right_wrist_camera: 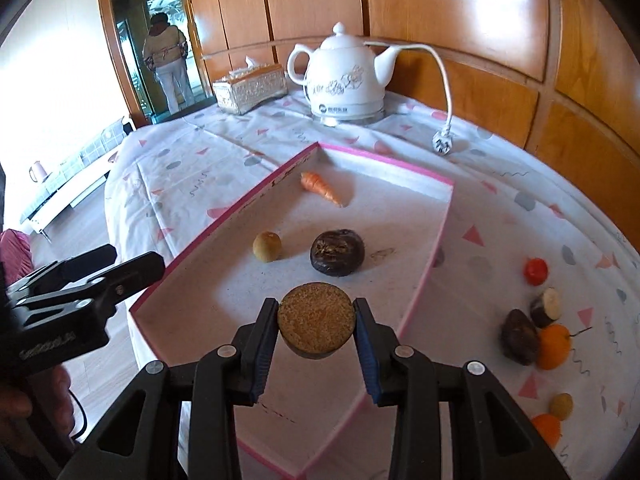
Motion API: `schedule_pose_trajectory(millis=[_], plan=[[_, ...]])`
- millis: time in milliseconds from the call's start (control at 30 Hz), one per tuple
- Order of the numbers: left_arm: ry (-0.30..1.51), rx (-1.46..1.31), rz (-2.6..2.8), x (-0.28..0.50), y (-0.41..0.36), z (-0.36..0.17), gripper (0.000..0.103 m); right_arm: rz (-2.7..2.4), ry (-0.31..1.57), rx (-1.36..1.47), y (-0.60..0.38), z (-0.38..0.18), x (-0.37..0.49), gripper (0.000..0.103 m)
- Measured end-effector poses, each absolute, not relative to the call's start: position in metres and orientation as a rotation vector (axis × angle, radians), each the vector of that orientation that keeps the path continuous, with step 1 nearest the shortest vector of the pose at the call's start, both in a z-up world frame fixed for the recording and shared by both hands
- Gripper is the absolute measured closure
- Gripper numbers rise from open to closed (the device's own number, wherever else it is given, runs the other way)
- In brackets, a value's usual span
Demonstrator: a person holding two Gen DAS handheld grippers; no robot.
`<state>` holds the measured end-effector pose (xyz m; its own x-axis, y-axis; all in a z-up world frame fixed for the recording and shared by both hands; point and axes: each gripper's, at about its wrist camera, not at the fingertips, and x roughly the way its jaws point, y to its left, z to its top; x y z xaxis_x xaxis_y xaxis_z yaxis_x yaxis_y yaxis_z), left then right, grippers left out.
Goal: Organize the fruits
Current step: 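Carry the fruit slice into the tray and open the right gripper, then withdraw the right gripper from the tray back toward the fruit row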
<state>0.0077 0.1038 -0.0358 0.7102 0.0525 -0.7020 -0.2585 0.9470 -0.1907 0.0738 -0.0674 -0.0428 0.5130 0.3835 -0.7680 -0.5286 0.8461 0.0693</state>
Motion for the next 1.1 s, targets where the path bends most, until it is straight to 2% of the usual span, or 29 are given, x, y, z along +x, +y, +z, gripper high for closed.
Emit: schedule_pose_trajectory(millis=[67,533,1100], plan=[[0.764,-0.279,0.166,0.007,0.101,-0.036,0.018,0.550,0.891,-0.170,-0.068,-0.048,0.075,0.061],[0.766,-0.254,0.135,0.009,0.090,-0.033,0.018,0.440,0.828,-0.083,-0.108,-0.033,0.058,0.061],[0.752,-0.181,0.071,0.006,0.066,-0.025,0.018,0.117,0.761,-0.026,-0.209,-0.034,0.017,0.061]])
